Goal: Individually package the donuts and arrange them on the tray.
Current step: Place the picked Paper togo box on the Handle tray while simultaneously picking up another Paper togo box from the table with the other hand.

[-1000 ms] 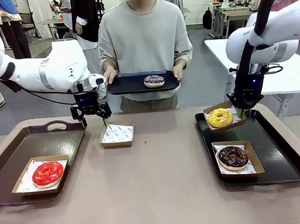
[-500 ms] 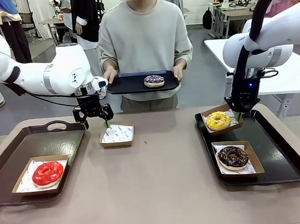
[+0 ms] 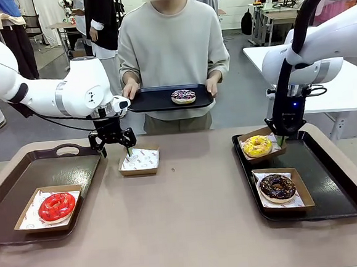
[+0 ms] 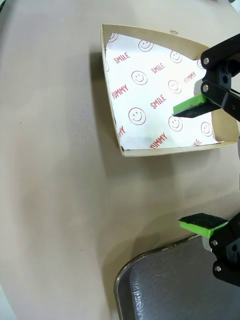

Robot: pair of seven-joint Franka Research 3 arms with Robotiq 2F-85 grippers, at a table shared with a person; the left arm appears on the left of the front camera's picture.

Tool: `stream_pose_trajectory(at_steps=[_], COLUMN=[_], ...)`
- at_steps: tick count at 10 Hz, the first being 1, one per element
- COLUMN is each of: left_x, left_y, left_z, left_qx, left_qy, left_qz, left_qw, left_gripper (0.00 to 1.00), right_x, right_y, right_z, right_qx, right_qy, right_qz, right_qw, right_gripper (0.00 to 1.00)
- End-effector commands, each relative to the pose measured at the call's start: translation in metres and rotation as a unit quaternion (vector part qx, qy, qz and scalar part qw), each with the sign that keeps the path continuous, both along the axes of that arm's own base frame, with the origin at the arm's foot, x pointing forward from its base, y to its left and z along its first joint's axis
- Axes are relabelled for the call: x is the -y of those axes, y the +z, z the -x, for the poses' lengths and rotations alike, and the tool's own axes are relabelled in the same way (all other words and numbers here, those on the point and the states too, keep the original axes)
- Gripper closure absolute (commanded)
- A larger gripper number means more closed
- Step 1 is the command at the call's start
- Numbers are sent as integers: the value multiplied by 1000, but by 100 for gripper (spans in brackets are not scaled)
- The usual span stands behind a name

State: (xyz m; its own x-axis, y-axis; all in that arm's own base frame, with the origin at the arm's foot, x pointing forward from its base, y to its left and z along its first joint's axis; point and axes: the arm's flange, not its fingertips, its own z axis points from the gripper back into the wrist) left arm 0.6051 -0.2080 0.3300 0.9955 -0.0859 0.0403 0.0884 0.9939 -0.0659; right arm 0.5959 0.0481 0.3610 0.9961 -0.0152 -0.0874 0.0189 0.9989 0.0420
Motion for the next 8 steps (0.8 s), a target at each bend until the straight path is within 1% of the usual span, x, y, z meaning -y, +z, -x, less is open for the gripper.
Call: stream_pose_trajectory(at_steps=[1,8], left_x=[4,11], left_y=[-1,-11], left_z=[-5,-11], left_qx=[12,11], left_qy=[17,20], left_qz=[-16,-19], left_qw=[1000,1000], left_gripper=[0,0], right_x=[-6,-7], right_y=[2,0], right_z=[-5,-4], right_qx=[-1,-7], right_qy=[-11,-11], right_qz=[-7,-12], right_qw=[1000,1000], right_gripper=[98,98])
